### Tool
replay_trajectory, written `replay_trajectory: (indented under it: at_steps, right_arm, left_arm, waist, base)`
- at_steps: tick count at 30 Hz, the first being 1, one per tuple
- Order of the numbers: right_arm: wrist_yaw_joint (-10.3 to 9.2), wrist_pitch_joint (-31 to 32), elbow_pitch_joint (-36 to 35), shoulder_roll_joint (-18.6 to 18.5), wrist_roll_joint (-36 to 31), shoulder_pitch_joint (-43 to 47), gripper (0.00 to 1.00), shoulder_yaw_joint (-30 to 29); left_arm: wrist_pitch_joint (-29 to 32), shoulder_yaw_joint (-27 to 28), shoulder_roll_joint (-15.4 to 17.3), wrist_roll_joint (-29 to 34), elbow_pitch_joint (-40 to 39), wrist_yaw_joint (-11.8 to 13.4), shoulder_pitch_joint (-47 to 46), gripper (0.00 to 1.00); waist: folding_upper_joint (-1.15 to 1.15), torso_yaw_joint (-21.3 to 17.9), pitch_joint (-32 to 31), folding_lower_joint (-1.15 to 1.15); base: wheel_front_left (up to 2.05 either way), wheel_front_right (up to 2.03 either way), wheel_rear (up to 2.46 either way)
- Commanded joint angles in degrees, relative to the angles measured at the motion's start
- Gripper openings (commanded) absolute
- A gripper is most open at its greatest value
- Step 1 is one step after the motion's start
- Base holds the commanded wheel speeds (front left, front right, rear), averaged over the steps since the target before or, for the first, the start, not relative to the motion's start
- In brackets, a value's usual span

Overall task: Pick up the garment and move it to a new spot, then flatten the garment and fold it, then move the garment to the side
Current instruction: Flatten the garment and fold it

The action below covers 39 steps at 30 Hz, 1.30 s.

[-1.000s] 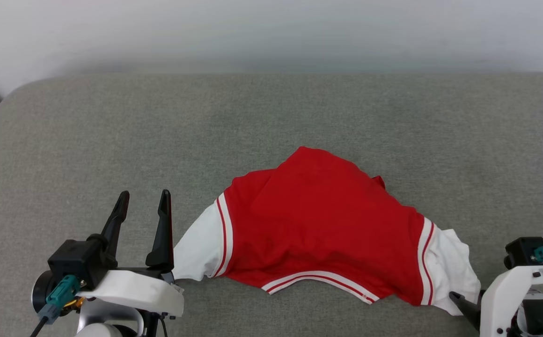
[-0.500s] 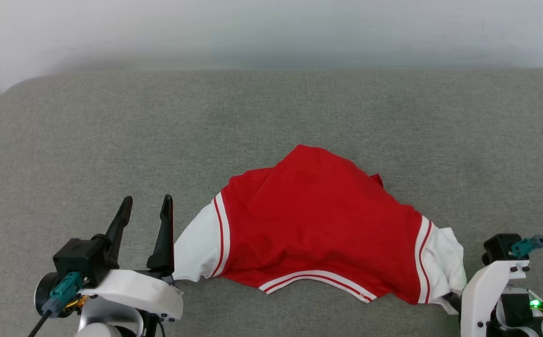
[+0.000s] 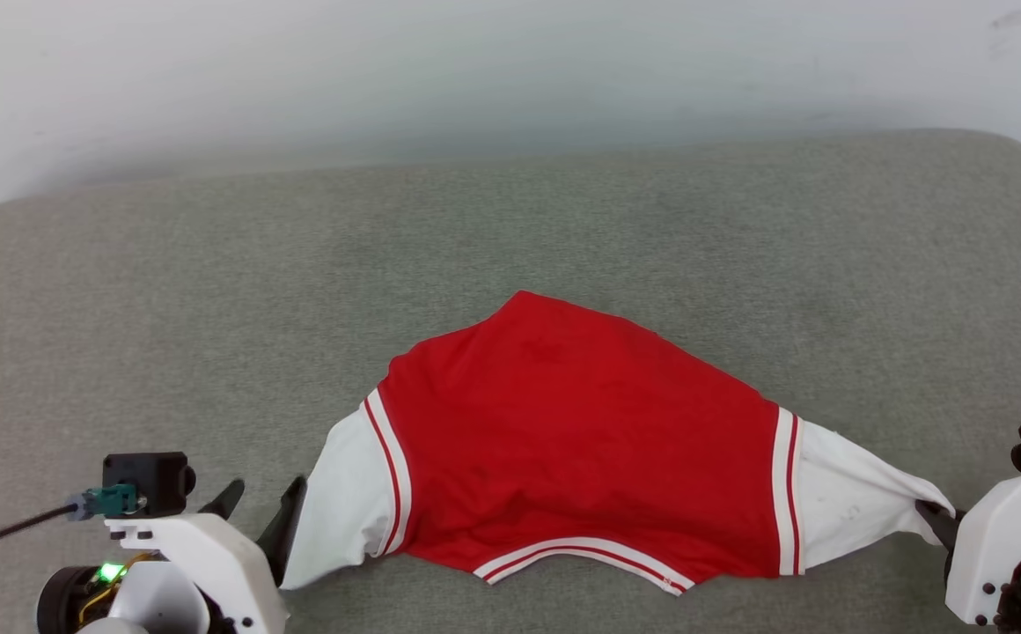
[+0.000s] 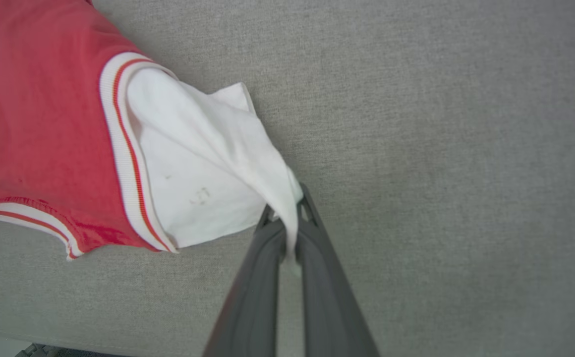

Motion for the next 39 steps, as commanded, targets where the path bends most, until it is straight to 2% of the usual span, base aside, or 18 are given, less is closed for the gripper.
replay_trajectory:
  at_steps: [1,10,18,19,26,34,39]
  right_arm:
    - [-0.01,0.2,-0.6,0.5,-0.5,0.6,0.0,-0.4]
    - [-0.01,-1.2,-1.0,2.6,0.0,-0.3,0.0,-0.1]
    - [-0.01,-2.9,0.3,3.4,0.6,-1.0,0.0,0.8]
    - [-0.01,-4.1,0.5,3.3,0.6,-1.4,0.0,1.2]
    - [-0.01,-6.8,0.0,2.4,0.8,-2.2,0.0,2.2]
    - [-0.01,-14.4,-2.2,-0.2,-0.6,-6.6,0.0,3.5]
    - [-0.01,-18.1,-2.6,-1.4,-2.4,-13.0,0.0,4.1]
  left_arm:
    - [2.4,0.1,1.2,-1.6,1.0,-0.5,0.5,1.0]
    - [15.3,-1.5,4.5,-8.2,6.4,-4.4,-1.9,1.0]
    - [24.4,-6.4,3.8,-10.0,10.5,-5.4,-1.9,0.98]
    - [26.1,-8.1,2.3,-10.5,11.1,-6.7,-2.3,0.0]
    - [20.7,-6.9,2.3,-6.7,11.8,-7.4,-5.7,0.0]
    - [11.5,-3.8,3.5,1.4,8.9,-5.0,-12.7,0.0]
    - [7.8,-1.6,2.3,5.1,8.2,-4.6,-21.3,0.0]
  waist:
    - [0.0,-1.2,0.3,0.0]
    - [0.0,-4.9,3.4,0.0]
    - [0.0,-6.6,4.4,0.0]
    - [0.0,-6.9,4.2,0.0]
    - [0.0,-6.8,2.7,0.0]
    - [0.0,-5.5,-0.7,0.0]
    - [0.0,-4.9,-1.7,0.0]
  base:
    - [0.0,0.0,0.0]
    - [0.0,0.0,0.0]
    - [0.0,0.0,0.0]
    - [0.0,0.0,0.0]
    - [0.0,0.0,0.0]
    - [0.0,0.0,0.0]
    - [0.0,0.0,0.0]
